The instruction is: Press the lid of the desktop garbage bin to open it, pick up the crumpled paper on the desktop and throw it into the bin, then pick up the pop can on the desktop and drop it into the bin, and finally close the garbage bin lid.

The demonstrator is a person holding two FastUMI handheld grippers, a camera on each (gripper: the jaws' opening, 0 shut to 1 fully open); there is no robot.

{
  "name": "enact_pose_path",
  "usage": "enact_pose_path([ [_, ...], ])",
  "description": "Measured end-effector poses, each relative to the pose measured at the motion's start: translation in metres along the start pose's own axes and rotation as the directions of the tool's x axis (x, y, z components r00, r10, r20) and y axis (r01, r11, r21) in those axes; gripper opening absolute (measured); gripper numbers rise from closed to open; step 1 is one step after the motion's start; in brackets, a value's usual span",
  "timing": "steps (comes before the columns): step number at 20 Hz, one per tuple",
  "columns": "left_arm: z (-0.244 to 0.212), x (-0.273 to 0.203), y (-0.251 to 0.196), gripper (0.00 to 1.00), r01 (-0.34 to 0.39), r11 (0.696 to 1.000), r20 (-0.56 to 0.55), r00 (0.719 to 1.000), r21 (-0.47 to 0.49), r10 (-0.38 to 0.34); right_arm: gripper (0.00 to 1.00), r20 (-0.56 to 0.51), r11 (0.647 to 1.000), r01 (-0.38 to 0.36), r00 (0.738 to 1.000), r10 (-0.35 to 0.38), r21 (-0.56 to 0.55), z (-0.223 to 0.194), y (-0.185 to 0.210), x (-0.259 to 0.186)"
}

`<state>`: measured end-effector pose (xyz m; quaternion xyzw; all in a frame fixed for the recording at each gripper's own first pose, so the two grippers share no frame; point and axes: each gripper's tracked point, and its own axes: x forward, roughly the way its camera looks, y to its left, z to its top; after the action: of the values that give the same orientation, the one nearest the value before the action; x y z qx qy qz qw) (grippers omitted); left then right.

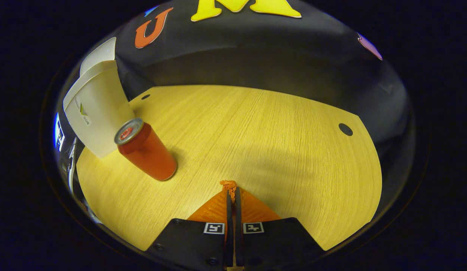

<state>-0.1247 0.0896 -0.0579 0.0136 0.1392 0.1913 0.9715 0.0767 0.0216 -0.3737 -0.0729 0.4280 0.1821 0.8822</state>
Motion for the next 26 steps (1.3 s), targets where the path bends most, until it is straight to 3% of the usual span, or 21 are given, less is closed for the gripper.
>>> enact_pose_path([
  [9, -0.001, 0.013, 0.0, 0.95, 0.061, 0.996, 0.038, 0.998, -0.062, -0.058, 0.03, 0.215, 0.995, -0.103, 0.972, 0.097, 0.018, 0.096, 0.054, -0.122],
  [16, -0.013, 0.021, 0.016, 0.95, 0.106, 0.991, 0.05, 0.994, -0.082, -0.102, 0.03, 0.386, 0.982, -0.17, 0.902, 0.191, -0.088, 0.186, 0.122, -0.192],
  [21, -0.016, 0.01, 0.052, 0.95, 0.054, 0.994, 0.062, 0.997, -0.098, -0.048, 0.03, 0.431, 0.958, -0.216, 0.858, 0.279, -0.191, 0.232, 0.192, -0.196],
  [26, -0.023, -0.003, 0.109, 0.95, -0.052, 0.993, 0.06, 0.996, -0.11, 0.059, 0.02, 0.435, 0.918, -0.29, 0.813, 0.386, -0.272, 0.267, 0.284, -0.185],
])
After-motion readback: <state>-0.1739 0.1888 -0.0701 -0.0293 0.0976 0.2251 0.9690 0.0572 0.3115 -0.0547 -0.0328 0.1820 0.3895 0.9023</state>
